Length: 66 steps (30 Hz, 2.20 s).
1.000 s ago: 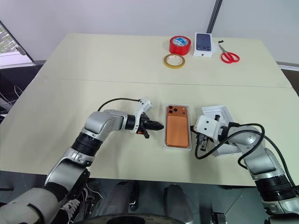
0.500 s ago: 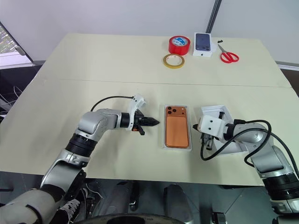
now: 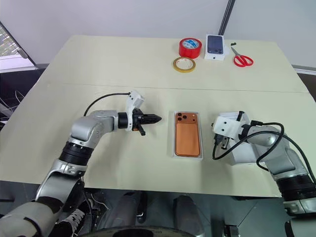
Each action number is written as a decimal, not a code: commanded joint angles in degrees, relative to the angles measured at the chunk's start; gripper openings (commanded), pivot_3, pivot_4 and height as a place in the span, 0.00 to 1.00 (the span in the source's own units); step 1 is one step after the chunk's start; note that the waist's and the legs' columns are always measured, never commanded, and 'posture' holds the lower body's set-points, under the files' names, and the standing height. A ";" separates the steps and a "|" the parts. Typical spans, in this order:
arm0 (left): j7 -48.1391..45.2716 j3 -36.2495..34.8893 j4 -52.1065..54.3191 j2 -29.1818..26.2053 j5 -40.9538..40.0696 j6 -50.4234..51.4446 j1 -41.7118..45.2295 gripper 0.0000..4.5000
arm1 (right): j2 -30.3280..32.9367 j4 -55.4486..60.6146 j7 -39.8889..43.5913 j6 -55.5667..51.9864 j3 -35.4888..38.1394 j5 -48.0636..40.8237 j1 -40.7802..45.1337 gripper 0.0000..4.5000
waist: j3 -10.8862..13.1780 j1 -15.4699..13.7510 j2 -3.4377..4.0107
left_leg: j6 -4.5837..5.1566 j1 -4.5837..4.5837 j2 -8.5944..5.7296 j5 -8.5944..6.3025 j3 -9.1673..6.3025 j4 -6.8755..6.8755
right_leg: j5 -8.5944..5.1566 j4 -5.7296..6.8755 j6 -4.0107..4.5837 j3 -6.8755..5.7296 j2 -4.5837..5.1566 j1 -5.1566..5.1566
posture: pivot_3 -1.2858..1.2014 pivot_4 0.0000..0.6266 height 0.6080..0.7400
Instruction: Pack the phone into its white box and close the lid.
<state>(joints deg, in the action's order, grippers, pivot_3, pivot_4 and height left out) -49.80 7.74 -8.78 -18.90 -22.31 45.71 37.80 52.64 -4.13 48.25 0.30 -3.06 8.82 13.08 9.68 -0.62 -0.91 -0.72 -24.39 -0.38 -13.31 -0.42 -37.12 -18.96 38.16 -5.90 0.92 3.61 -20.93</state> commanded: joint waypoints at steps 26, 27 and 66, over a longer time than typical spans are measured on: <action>-25.61 -8.14 6.31 -14.30 -3.05 -37.43 -13.90 0.97 | -7.49 38.95 -12.89 -60.44 21.16 -23.00 -15.64 1.00 | -0.01 -0.04 0.11 | 0.07 -0.02 0.05 -0.07 0.04 0.10 | 0.02 -0.05 0.10 0.05 0.17 -0.07 | 0.52 0.24 1.00; -25.74 -7.96 6.53 -14.25 -2.77 -38.27 -14.28 0.97 | -6.54 39.34 -12.28 -61.01 21.28 -23.23 -16.38 1.00 | -0.02 -0.07 0.13 | 0.08 -0.03 0.05 -0.07 0.04 0.12 | 0.02 -0.06 0.10 0.04 0.17 -0.09 | 0.52 0.24 1.00; -23.37 -5.54 14.64 -13.96 -5.15 -34.58 -22.01 0.98 | -1.28 25.37 -28.69 -92.80 17.34 -50.52 5.92 0.82 | -0.01 1.35 0.22 | 0.18 -0.12 0.07 -0.12 0.08 0.23 | 0.02 -0.10 0.11 0.07 0.21 -0.25 | 0.52 0.24 1.00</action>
<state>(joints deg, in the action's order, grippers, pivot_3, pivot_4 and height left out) -73.50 1.67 3.73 -33.03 -26.90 10.99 15.89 50.54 20.02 21.01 -92.13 12.94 -39.75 19.01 9.67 0.72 -0.69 -0.55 -24.51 -0.30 -13.43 -0.34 -36.88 -18.94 38.06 -5.80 0.99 3.81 -21.18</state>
